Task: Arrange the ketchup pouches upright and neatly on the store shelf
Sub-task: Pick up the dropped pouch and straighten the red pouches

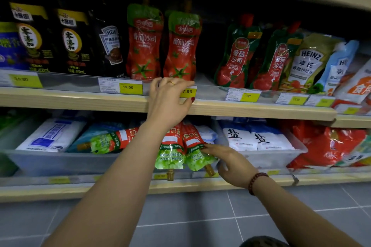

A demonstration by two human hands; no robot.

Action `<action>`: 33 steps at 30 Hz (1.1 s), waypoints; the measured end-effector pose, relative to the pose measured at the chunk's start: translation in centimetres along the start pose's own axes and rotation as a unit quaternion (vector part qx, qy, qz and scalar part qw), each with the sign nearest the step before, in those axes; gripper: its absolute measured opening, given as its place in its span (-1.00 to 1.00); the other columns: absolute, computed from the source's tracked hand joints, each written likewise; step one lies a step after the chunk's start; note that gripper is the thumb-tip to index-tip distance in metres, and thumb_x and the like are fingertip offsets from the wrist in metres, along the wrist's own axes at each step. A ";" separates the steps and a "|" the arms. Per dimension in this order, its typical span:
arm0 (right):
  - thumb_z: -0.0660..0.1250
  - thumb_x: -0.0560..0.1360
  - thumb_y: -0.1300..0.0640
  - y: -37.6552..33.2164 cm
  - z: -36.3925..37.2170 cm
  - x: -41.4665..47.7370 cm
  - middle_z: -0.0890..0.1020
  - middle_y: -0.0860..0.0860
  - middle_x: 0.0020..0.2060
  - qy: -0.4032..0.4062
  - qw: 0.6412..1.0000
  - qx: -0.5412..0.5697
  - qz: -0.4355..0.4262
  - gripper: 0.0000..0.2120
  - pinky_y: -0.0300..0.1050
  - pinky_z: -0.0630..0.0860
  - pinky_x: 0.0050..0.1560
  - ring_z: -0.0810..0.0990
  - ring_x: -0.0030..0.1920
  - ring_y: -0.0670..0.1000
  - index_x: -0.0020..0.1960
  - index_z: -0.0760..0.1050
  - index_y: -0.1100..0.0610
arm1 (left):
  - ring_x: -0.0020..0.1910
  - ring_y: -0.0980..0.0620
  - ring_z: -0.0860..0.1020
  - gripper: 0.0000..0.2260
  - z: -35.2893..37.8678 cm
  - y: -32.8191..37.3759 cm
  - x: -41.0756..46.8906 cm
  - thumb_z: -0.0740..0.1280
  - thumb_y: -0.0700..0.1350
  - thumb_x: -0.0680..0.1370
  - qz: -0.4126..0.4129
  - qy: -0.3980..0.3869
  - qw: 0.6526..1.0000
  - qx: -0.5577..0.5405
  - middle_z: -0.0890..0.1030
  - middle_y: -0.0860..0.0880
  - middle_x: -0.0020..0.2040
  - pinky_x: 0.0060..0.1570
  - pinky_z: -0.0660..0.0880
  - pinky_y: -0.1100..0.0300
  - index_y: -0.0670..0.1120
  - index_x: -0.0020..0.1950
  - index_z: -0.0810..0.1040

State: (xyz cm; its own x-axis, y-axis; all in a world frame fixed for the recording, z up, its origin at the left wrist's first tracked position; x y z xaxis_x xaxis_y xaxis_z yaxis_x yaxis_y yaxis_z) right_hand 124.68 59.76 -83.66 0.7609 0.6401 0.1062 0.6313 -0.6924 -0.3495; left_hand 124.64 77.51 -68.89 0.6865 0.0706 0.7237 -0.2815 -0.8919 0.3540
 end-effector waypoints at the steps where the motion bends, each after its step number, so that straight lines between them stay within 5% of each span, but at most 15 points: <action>1: 0.31 0.39 0.31 -0.1 0.3 0.0 0.41 -0.09 0.36 -0.004 1.000 -0.015 -0.018 -0.44 -0.22 0.28 0.33 0.35 0.35 -0.06 0.34 0.38 -0.03 | 0.23 0.02 0.41 -0.65 0.0 0.0 0.0 0.36 0.00 0.45 0.001 -0.005 1.000 0.002 0.57 0.07 0.20 0.28 0.01 0.13 0.09 0.24 0.52; 4: 0.43 0.37 0.18 -0.9 0.1 0.6 0.43 -0.05 0.34 0.031 0.997 -0.035 -0.057 -0.45 -0.10 0.38 0.29 0.41 0.33 -0.02 0.33 0.41 -0.02 | 0.22 0.03 0.41 -0.65 0.1 -0.1 0.2 0.36 0.01 0.44 0.003 -0.013 1.000 0.004 0.57 0.08 0.20 0.26 0.00 0.16 0.10 0.23 0.52; 8: 0.39 0.20 0.42 -2.2 -0.5 0.9 0.60 0.06 0.17 0.106 0.987 -0.041 -0.113 -0.43 0.02 0.54 0.12 0.58 0.15 0.08 0.17 0.57 0.11 | 0.19 0.04 0.42 -0.67 0.0 -0.7 0.9 0.36 0.02 0.44 -0.015 -0.029 0.999 -0.019 0.57 0.07 0.16 0.18 0.03 0.23 0.11 0.20 0.54; 12: 0.47 0.11 0.45 -2.9 -1.7 0.7 0.65 0.07 0.07 0.138 0.977 -0.064 -0.148 -0.45 0.01 0.59 0.00 0.65 0.03 0.08 0.07 0.63 0.13 | 0.17 0.00 0.43 -0.70 -0.4 -0.8 1.2 0.37 -0.02 0.43 -0.030 -0.036 0.998 -0.042 0.59 0.06 0.11 0.18 0.13 0.19 0.08 0.16 0.58; 17: 0.33 0.33 0.36 -5.0 -5.4 1.0 0.70 0.03 -0.04 0.213 0.953 -0.052 -0.211 -0.70 -0.09 0.57 -0.08 0.67 -0.09 0.04 -0.01 0.65 0.13 | 0.10 0.07 0.48 -0.73 -0.9 -0.3 1.7 0.41 -0.08 0.43 -0.054 -0.050 0.992 -0.106 0.60 0.08 0.05 0.18 0.36 0.14 0.04 0.12 0.61; 21: 0.39 0.38 0.30 -5.0 -9.6 2.2 0.68 -0.11 -0.28 0.280 0.948 0.050 -0.145 -0.84 -0.18 0.50 -0.23 0.59 -0.25 -0.16 -0.16 0.62 0.05 | 0.08 0.25 0.51 -0.74 -1.3 -0.8 2.2 0.41 -0.12 0.45 -0.102 -0.072 0.967 -0.224 0.58 0.17 0.02 0.14 0.40 0.34 0.03 0.12 0.60; 23: 0.36 0.43 0.24 -4.3 -11.4 3.2 0.58 -0.11 -0.44 0.290 0.944 0.129 -0.087 -0.89 -0.21 0.42 -0.35 0.50 -0.39 -0.18 -0.26 0.55 0.09 | 0.05 0.30 0.51 -0.74 -1.5 -1.2 2.2 0.40 -0.13 0.46 -0.116 -0.083 0.957 -0.253 0.58 0.20 0.02 0.14 0.46 0.26 0.04 0.14 0.59; 28: 0.38 0.43 0.29 -3.8 -12.2 4.3 0.54 -0.17 -0.49 0.253 0.933 0.255 -0.006 -0.76 -0.41 0.38 -0.41 0.47 -0.45 -0.26 -0.36 0.52 0.05 | 0.11 0.23 0.53 -0.75 -1.7 -0.7 2.0 0.37 -0.14 0.50 -0.100 -0.117 0.941 -0.301 0.61 0.13 0.10 0.15 0.47 0.27 0.03 0.17 0.58; 33: 0.40 0.41 0.28 -4.4 -15.3 4.5 0.66 0.11 -0.32 0.283 0.890 0.357 0.014 -0.89 -0.04 0.61 -0.25 0.61 -0.30 -0.02 -0.26 0.57 0.31 | 0.10 0.25 0.56 -0.72 -1.7 0.7 1.5 0.34 0.04 0.44 -0.102 -0.182 0.877 -0.432 0.65 0.15 0.07 0.00 0.48 0.41 0.06 0.14 0.58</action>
State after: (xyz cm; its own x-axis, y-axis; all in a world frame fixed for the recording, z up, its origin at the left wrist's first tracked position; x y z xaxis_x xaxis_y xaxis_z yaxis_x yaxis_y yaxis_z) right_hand 127.61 60.63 -67.36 0.8558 0.2156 0.4702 0.5088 -0.1868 -0.8404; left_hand 124.35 77.72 -66.55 0.9058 -0.0988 0.4120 -0.4236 -0.1944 0.8847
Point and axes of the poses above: each hand's wrist, its own x-axis towards the middle knuckle, its own z-axis out of the palm, y = z × x, the point moved 9 cm from there along x, towards the middle knuckle
